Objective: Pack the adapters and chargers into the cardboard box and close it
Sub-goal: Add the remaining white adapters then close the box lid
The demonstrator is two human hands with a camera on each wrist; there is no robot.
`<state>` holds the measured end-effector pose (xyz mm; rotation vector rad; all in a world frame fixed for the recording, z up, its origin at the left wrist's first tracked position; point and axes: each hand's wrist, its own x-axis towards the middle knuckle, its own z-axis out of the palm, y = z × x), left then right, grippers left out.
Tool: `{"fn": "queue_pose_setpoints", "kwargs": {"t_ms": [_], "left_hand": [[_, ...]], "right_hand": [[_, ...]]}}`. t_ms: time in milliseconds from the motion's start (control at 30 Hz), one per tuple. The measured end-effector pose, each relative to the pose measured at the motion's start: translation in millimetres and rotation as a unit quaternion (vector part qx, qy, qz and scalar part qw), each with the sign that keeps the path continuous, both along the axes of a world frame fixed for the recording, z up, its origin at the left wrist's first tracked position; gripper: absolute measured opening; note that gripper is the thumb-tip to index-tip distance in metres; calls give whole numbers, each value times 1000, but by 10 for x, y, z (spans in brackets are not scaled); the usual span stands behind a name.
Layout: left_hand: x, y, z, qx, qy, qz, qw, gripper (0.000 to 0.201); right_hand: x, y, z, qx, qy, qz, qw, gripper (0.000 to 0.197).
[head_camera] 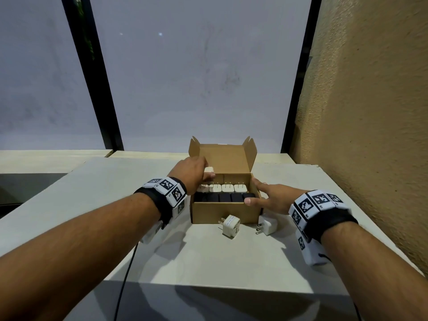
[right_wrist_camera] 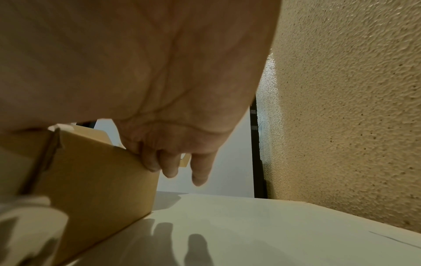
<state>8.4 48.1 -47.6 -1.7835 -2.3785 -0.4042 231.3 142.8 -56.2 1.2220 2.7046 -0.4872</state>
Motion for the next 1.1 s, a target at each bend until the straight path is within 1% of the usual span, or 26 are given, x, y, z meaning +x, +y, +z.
{"fn": "queue_pose_setpoints", "kwargs": {"t_ms": [33, 67, 100, 200, 267, 333, 433, 500, 733, 800, 900, 1000, 1033, 1100], "left_hand": [[12, 6, 23, 2, -68, -6, 998, 40], [18, 9, 39, 3, -117, -20, 993, 40], [22, 7, 44, 2, -136, -37, 990, 39], [46, -21, 47, 23, -133, -85, 987, 36], [72, -25, 63, 38, -126, -98, 987, 34], [93, -15, 82, 42, -132, -83, 987, 32], [82, 13, 78, 55, -170, -28, 984, 29], [75, 17, 62, 50, -174, -8, 983, 31], [50, -14, -7, 27, -153, -22, 988, 32], [61, -32, -8, 33, -152, -34, 987, 32], [49, -61, -4, 23, -125, -55, 990, 40], [-42, -49, -25, 5, -135, -47, 990, 44], [-75, -39, -35, 5, -142, -40, 989, 42], [-103, -28, -37, 7, -161, -32, 986, 32]], "right_hand": [[-3, 0, 1, 2, -1, -1, 1000, 88], [-4, 1, 2, 2, -2, -2, 1000, 88], [-3, 0, 3, 1, -4, -2, 1000, 88], [-4, -4, 1, -3, -3, 4, 1000, 88], [-4, -11, 10, -2, -2, 2, 1000, 87], [-3, -13, 11, 1, -2, 1, 1000, 87], [3, -11, 6, 3, -5, 1, 1000, 88], [2, -11, 8, 4, -8, -1, 1000, 88], [-3, -19, 8, 6, -6, -6, 1000, 88], [-4, -13, 15, 7, -6, -4, 1000, 88], [-18, 8, 19, 2, -9, -4, 1000, 90], [-19, 8, 12, -3, -8, -7, 1000, 91], [-17, 4, 7, -4, -5, -7, 1000, 90], [-12, -6, 9, -4, -4, -7, 1000, 88]]}}
